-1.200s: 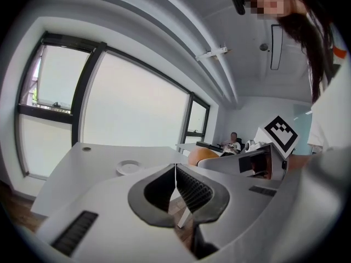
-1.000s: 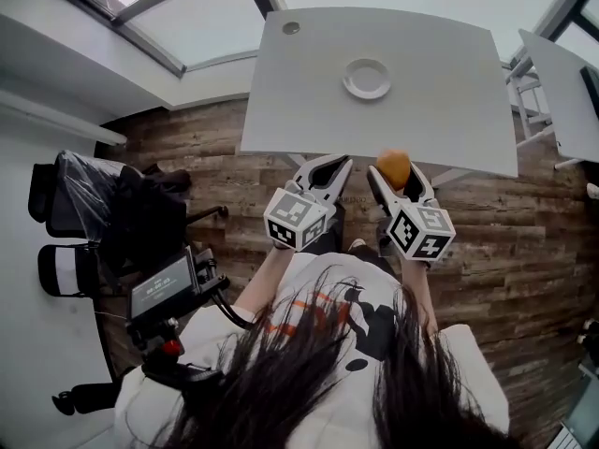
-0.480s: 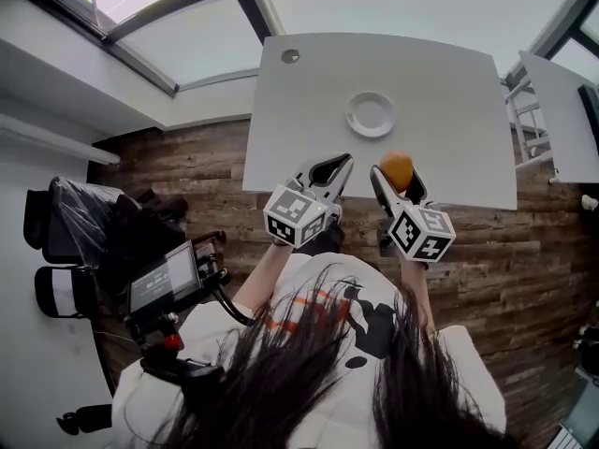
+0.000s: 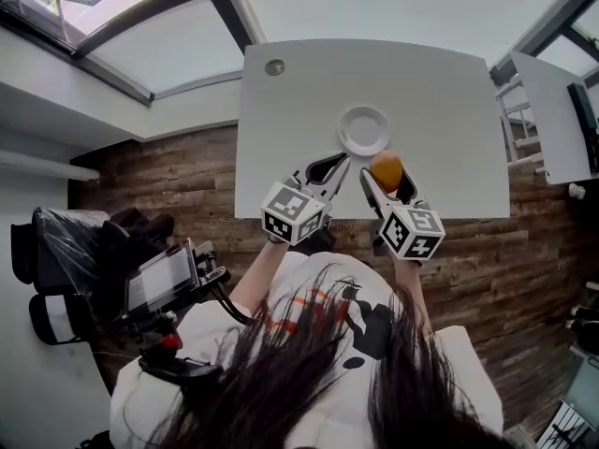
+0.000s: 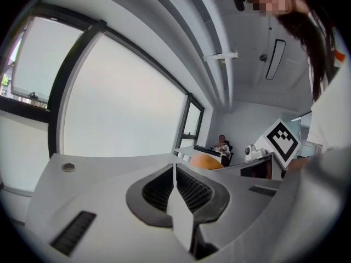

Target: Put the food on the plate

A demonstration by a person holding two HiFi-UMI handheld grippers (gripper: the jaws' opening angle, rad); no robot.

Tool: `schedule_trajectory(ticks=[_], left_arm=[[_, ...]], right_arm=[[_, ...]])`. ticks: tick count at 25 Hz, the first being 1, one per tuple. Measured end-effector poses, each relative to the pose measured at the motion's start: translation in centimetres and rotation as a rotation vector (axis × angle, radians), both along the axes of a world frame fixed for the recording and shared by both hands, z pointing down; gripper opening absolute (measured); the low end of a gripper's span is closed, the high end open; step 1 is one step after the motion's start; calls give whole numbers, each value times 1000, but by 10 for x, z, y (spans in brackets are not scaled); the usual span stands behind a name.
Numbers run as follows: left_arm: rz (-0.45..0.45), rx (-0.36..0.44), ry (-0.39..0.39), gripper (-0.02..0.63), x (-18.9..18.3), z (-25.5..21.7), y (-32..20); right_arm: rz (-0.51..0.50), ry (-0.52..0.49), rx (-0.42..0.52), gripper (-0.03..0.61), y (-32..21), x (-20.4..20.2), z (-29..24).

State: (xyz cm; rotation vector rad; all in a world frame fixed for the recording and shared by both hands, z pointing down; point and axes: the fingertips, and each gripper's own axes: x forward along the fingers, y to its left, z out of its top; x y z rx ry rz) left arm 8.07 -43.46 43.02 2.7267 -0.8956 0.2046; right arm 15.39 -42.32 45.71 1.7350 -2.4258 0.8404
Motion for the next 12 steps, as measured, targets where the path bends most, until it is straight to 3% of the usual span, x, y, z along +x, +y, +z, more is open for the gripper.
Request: schedule_trajectory(ticks=[12], left_arm=[[78,-53,-24,6,-6,29,-75]], right_arm=[[93,27,-79,371,-75,10,31]])
